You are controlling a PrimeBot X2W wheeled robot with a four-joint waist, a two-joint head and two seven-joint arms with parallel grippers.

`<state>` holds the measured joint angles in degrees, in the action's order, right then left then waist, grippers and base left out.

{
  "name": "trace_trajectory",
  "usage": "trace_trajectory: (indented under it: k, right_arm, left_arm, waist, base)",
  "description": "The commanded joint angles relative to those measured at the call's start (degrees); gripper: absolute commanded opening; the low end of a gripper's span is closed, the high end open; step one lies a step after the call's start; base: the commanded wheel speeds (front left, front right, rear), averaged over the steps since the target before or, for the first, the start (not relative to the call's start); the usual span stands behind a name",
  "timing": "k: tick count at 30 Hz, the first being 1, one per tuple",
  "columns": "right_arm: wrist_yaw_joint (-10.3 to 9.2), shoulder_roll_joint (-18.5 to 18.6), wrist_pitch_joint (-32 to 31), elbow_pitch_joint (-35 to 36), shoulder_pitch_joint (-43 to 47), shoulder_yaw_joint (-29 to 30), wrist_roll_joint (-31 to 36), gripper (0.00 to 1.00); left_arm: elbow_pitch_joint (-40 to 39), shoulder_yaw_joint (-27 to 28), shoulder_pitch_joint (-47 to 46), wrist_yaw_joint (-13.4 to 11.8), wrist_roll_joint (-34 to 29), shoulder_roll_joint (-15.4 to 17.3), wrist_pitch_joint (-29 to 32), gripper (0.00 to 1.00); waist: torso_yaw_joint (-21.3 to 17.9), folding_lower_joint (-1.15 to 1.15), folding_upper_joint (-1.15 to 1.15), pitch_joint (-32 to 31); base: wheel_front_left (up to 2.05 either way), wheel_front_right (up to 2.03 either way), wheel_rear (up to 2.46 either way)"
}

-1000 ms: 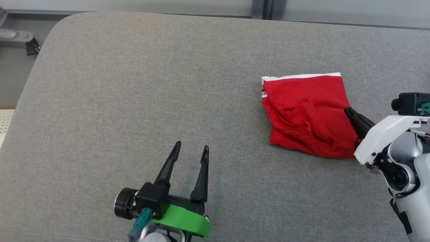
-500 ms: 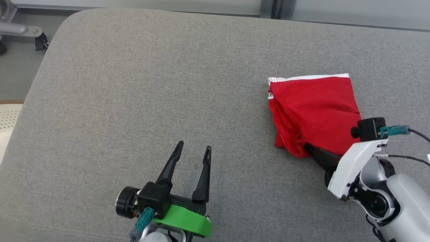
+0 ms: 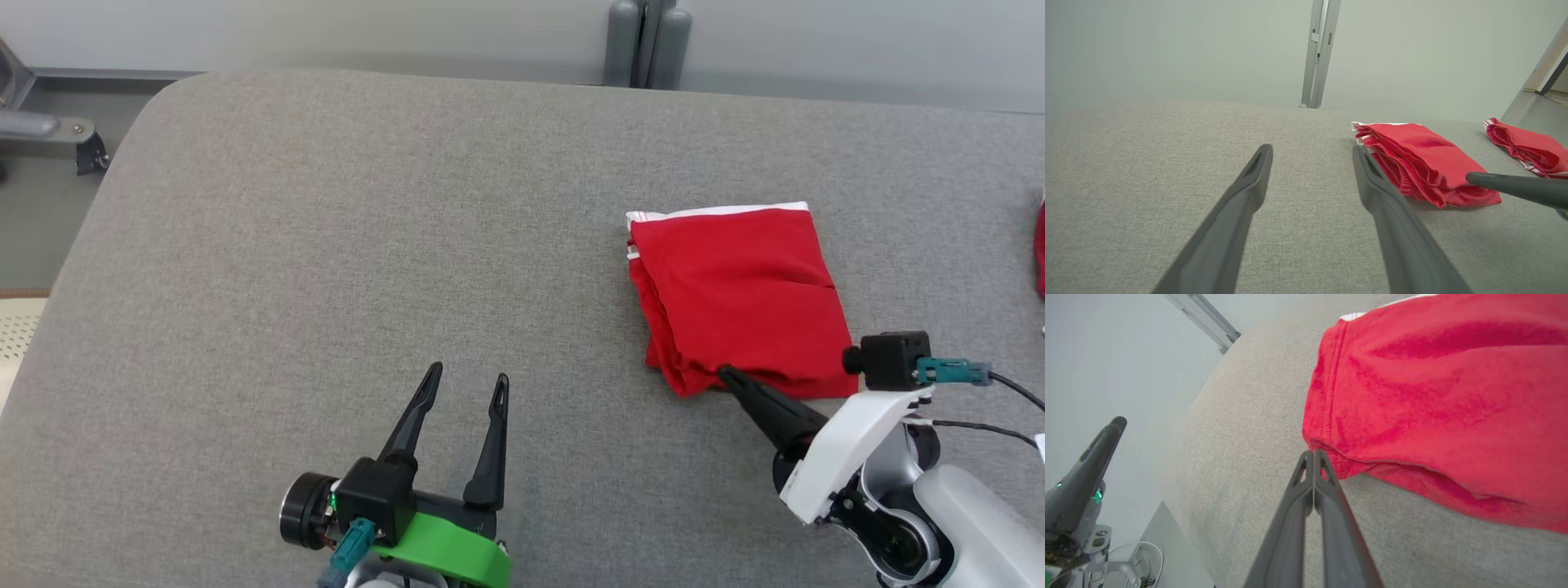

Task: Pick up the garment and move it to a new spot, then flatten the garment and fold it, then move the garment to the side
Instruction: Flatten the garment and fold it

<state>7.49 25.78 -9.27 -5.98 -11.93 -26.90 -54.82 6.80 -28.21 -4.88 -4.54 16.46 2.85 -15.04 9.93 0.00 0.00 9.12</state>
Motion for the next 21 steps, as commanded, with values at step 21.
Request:
trace_trajectory:
  k: [21]
  right_arm:
    - [-0.02, -8.82, 7.51, -21.05, -11.36, -15.09, -4.22, 0.0]
  left_arm:
    - [0.66, -0.65, 0.29, -0.13, 0.28, 0.1, -0.17, 1.0]
  waist:
    - [1.81, 0.0, 0.0, -1.25]
  base:
    - [0.0, 0.0, 0.0]
